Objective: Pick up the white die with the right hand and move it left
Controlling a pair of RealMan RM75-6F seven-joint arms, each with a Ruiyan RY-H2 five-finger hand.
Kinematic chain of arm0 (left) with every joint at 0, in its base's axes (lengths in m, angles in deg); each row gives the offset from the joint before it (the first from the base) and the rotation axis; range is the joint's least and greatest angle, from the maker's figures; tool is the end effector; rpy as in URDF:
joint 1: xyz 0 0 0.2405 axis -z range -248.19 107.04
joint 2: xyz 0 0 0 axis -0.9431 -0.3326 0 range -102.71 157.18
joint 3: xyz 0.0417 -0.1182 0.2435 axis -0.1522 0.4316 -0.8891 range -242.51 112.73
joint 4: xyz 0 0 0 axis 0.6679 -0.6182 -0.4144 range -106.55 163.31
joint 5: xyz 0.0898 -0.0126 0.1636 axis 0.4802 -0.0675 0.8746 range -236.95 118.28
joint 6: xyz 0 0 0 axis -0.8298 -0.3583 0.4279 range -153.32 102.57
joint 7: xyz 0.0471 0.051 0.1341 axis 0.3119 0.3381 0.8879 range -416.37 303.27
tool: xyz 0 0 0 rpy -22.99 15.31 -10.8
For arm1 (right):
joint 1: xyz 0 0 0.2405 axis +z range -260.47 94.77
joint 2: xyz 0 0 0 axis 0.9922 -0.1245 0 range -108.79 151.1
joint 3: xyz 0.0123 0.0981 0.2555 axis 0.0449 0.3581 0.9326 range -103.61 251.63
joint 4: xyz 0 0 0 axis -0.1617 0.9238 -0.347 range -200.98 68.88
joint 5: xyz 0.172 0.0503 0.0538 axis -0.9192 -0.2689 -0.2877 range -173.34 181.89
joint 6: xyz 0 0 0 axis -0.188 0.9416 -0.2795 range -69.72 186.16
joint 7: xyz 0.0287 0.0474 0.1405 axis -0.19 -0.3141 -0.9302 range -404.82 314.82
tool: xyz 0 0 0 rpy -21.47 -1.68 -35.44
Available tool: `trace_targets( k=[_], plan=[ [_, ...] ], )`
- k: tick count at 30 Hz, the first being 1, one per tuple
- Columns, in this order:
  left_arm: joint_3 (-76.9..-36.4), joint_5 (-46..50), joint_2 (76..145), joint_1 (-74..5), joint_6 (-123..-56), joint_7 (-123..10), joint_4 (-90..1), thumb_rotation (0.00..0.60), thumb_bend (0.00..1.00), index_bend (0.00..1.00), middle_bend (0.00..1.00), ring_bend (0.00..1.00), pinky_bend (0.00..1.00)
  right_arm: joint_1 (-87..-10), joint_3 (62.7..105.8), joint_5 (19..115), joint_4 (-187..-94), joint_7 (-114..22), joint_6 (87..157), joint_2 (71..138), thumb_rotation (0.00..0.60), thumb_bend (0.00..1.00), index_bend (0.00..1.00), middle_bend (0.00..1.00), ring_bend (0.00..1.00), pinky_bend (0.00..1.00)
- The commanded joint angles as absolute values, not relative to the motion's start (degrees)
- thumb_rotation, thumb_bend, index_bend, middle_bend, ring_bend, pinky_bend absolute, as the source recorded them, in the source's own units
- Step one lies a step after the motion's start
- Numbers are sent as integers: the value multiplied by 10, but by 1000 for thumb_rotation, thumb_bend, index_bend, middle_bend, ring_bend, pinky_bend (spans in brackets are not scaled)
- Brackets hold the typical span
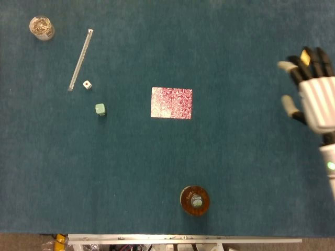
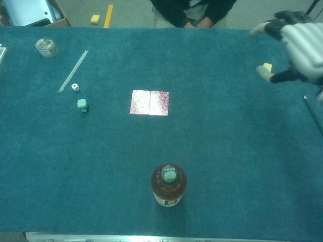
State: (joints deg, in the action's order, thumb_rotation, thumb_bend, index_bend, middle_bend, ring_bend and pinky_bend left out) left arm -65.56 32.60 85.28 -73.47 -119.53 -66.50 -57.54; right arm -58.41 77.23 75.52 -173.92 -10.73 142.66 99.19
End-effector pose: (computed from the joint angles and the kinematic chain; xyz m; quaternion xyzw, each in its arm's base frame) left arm -0.3398 0.1314 0.2386 -0.5935 -0.3650 -0.3838 0.6060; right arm -0.2037 -0.2615 0.0998 0.6502 -0.3403 0.3868 0.5584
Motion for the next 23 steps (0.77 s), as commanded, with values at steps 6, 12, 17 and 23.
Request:
trace_targets(
  k=[6,12,17,23],
  plan=[
    [-654,330,855,-725,-1184,-652,-585,600,445,271,185,40,48,-664,736,797,-1779,-115,1506,938,600,317,236,233,51,7],
    [-657,333,859,-720,-1177,-642,-595,600,444,271,185,40,48,-706,720,812,-1790,-129,1533,914,600,317,248,234,51,7],
    [-658,336,860,-720,-1179,-635,-600,600,445,271,186,40,48,-729,715,831,-1793,-140,1545,908,600,318,251,236,51,7],
    [-659,337,859,-721,-1181,-632,-604,600,445,271,186,40,48,-741,723,846,-1792,-146,1543,907,600,318,251,236,51,7]
  ],
)
